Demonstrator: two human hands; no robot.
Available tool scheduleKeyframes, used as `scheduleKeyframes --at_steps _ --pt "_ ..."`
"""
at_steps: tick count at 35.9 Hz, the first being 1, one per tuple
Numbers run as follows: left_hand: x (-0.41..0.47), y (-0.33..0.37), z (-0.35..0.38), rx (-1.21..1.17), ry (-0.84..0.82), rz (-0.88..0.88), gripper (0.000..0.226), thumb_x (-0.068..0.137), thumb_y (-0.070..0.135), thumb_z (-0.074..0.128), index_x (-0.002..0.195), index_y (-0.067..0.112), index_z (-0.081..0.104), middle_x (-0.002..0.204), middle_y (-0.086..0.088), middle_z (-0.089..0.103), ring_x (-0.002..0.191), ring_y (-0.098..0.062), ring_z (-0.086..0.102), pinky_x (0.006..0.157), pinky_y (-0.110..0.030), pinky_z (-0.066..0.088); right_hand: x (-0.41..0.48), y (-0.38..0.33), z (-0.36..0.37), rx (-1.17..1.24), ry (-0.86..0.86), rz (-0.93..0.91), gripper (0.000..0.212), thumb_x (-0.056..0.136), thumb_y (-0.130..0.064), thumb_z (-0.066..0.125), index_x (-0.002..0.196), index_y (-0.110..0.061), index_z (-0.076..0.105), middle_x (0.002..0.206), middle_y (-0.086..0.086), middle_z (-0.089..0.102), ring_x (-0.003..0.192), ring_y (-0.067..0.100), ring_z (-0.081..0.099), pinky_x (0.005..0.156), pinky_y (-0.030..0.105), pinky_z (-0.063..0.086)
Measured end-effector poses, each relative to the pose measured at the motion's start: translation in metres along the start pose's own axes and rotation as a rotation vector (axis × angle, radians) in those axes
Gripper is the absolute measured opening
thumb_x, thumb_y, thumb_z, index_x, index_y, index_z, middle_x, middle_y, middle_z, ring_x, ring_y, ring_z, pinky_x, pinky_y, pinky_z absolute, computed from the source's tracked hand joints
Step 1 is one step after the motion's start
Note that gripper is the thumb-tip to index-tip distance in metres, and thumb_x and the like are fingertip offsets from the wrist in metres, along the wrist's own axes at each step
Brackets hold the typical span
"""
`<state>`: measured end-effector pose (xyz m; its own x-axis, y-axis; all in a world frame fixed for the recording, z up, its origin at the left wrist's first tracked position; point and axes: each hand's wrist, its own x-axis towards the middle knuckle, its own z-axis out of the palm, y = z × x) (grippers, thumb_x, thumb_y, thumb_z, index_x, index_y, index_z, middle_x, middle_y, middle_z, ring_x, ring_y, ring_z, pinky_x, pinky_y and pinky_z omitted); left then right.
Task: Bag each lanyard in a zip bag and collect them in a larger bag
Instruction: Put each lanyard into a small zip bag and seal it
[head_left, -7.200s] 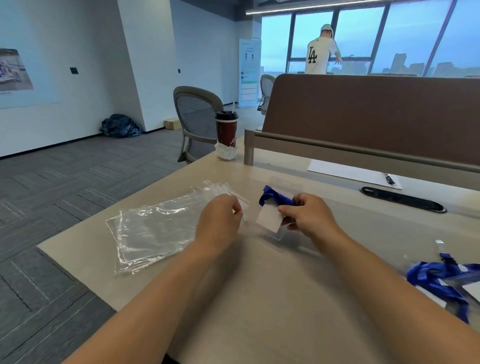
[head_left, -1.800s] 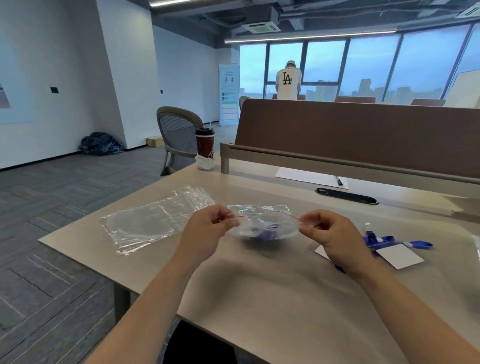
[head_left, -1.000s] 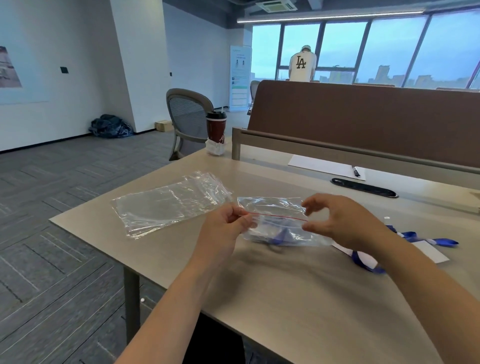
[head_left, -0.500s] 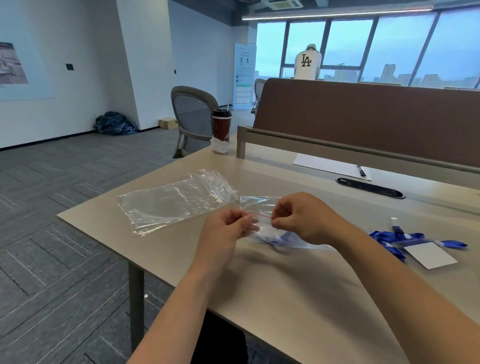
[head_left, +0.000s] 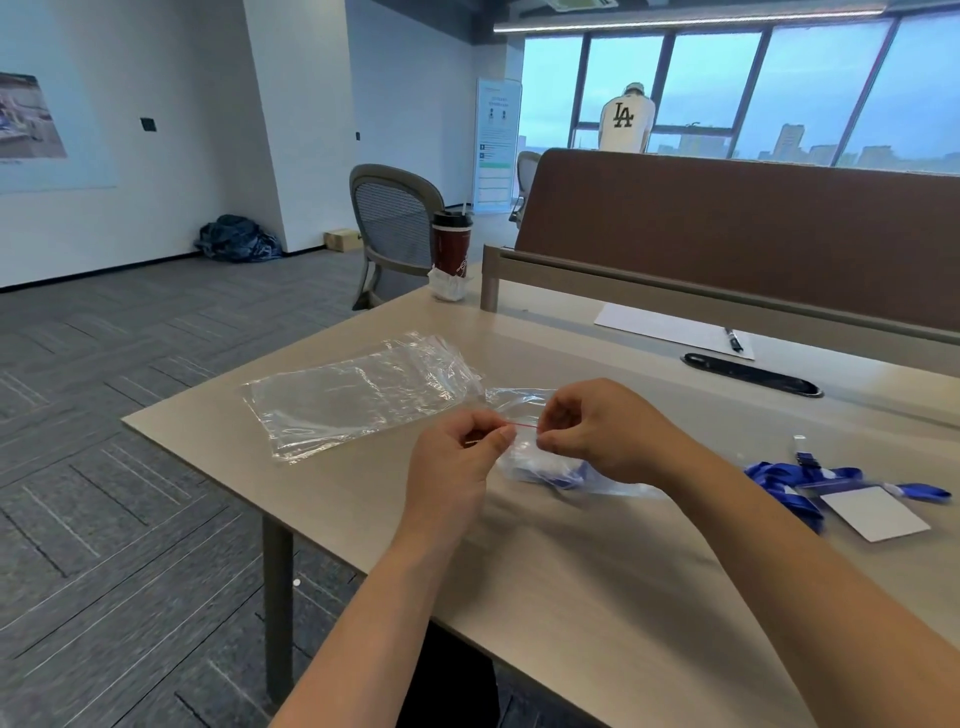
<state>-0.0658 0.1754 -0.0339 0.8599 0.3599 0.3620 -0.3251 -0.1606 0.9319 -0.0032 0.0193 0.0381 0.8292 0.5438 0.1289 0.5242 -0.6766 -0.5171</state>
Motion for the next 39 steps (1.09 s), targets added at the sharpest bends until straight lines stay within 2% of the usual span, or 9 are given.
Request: scheduleKeyframes --at_steps 3,11,16,20,24,26,32,35,39 --pt "-0.001 0.001 0.001 0.008 0.014 0.007 0.013 0.088 0.009 0.071 0.079 0.019 0.074 0.076 0.0 0.07 0.071 -0.007 0.06 0.066 -0.016 0.047 0.003 -0.004 0.002 0.007 -0.014 -0.013 0.004 0.085 -0.021 0.073 0.086 -0.017 0.074 0.078 -0.006 0.07 0.071 0.009 0.063 0.074 0.03 0.055" --pt "-0.003 0.004 0.002 0.034 0.011 -0.034 0.009 0.089 0.015 0.071 0.081 0.018 0.076 0.078 0.001 0.072 0.075 -0.007 0.064 0.067 -0.017 0.048 0.005 -0.016 0.003 -0.015 0.003 -0.05 0.007 0.087 -0.023 0.07 0.089 -0.017 0.073 0.08 -0.004 0.069 0.071 0.01 0.061 0.068 0.024 0.05" --pt "-0.004 0.003 0.003 0.036 0.032 -0.036 0.009 0.088 0.014 0.072 0.08 0.017 0.076 0.076 0.0 0.072 0.074 -0.012 0.064 0.069 -0.025 0.049 0.006 -0.018 0.006 -0.029 -0.011 -0.03 0.012 0.087 -0.023 0.069 0.089 -0.013 0.075 0.08 0.004 0.072 0.074 0.02 0.064 0.072 0.034 0.053" --pt "-0.003 0.002 0.004 0.058 0.042 -0.013 0.012 0.088 0.013 0.071 0.079 0.02 0.073 0.078 0.0 0.07 0.08 -0.022 0.065 0.072 -0.03 0.05 0.004 -0.019 0.004 -0.033 -0.025 -0.028 0.013 0.088 -0.023 0.069 0.089 -0.011 0.075 0.08 0.004 0.072 0.076 0.022 0.065 0.073 0.036 0.053" --pt "-0.005 0.005 0.008 0.083 0.037 0.028 0.012 0.089 0.012 0.069 0.079 0.017 0.071 0.08 0.002 0.067 0.079 -0.019 0.062 0.072 -0.033 0.049 0.002 -0.017 0.0 -0.069 -0.037 -0.019 0.014 0.089 -0.024 0.069 0.09 -0.012 0.075 0.081 0.006 0.072 0.077 0.025 0.065 0.079 0.043 0.057" --pt "-0.006 0.006 0.008 0.098 0.04 0.046 0.011 0.089 0.012 0.069 0.079 0.016 0.07 0.08 0.004 0.065 0.078 -0.017 0.061 0.072 -0.034 0.049 -0.001 -0.017 -0.002 -0.077 -0.047 -0.016 0.013 0.09 -0.024 0.068 0.092 -0.013 0.076 0.083 0.004 0.072 0.078 0.022 0.065 0.08 0.042 0.057" --pt "-0.004 0.005 0.003 0.061 0.103 0.012 0.021 0.089 0.011 0.069 0.074 0.026 0.067 0.075 0.01 0.064 0.072 -0.007 0.056 0.069 -0.022 0.044 -0.01 -0.004 -0.016 -0.108 -0.076 0.027 0.008 0.089 -0.021 0.069 0.083 -0.02 0.073 0.082 0.0 0.073 0.077 0.019 0.066 0.076 0.035 0.055" --pt "-0.003 0.005 -0.004 0.051 0.118 -0.013 0.016 0.09 0.012 0.069 0.079 0.024 0.069 0.074 0.012 0.065 0.07 -0.004 0.055 0.069 -0.017 0.045 -0.016 0.007 -0.024 -0.121 -0.084 0.051 0.009 0.089 -0.019 0.07 0.081 -0.021 0.071 0.081 -0.002 0.072 0.074 0.015 0.064 0.071 0.028 0.05" --pt "-0.003 0.014 -0.008 0.112 0.0 -0.04 0.019 0.091 0.01 0.066 0.076 0.021 0.067 0.065 0.019 0.06 0.062 0.004 0.051 0.062 -0.009 0.04 -0.02 0.017 -0.027 -0.148 -0.086 0.067 0.005 0.087 -0.016 0.069 0.084 -0.017 0.073 0.079 -0.001 0.071 0.069 0.014 0.059 0.066 0.026 0.047"
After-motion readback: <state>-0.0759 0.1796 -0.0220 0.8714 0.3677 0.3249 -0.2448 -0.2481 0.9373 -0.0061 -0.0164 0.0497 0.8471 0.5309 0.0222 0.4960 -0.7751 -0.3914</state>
